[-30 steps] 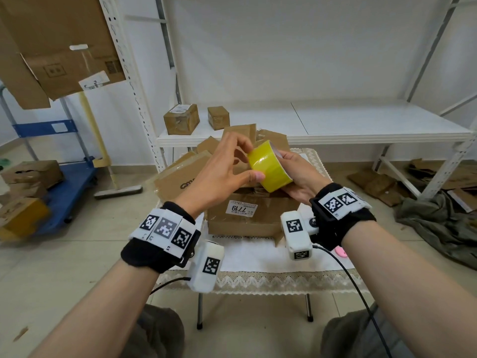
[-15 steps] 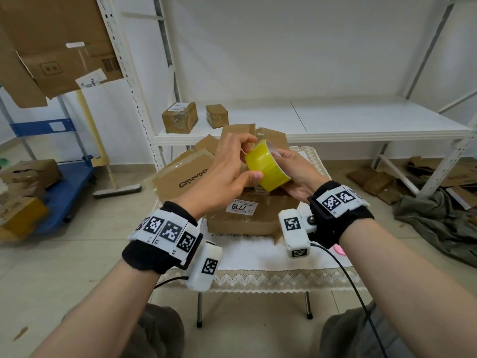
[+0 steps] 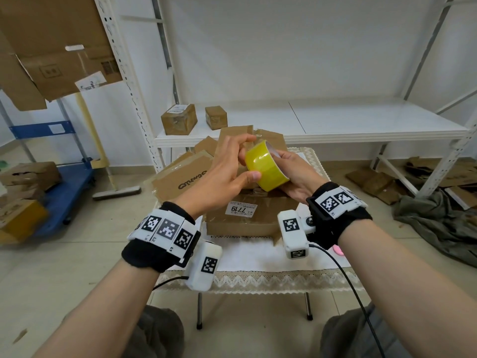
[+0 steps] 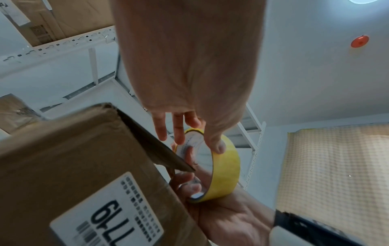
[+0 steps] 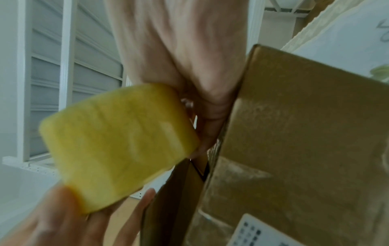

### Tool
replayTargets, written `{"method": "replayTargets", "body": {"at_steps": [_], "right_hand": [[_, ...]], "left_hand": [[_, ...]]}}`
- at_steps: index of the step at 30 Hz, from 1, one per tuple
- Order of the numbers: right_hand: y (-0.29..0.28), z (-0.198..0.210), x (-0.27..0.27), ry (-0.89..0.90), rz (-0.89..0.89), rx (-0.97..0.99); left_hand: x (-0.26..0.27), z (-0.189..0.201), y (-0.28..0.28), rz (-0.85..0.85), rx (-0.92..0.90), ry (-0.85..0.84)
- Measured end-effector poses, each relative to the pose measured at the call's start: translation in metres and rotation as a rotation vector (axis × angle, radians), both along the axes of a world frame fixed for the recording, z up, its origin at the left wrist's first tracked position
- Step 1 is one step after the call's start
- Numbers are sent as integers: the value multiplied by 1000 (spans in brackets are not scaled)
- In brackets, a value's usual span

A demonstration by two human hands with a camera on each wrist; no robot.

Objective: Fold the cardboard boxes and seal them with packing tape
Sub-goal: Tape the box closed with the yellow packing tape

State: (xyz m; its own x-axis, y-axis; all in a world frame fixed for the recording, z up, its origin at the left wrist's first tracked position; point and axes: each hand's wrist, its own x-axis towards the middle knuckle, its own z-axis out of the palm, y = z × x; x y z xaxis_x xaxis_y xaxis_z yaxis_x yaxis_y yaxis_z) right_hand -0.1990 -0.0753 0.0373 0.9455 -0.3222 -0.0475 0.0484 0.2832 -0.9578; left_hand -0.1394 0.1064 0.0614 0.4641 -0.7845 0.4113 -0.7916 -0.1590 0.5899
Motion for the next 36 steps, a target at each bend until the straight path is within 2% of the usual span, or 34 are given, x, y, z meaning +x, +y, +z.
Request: {"method": "replayTargets", "body": {"at_steps": [4, 12, 23, 36], "right_hand": [[1, -1, 1, 12, 9, -22], [1, 0, 1, 11, 13, -34], [1, -1, 0, -4, 13, -40], [1, -1, 0, -7, 22, -37]], "left_hand": [[5, 1, 3, -22, -19, 26], [8, -2, 2, -10, -42, -111], [9, -4, 1, -5, -18, -157], [6, -2, 0, -8, -8, -117]]}}
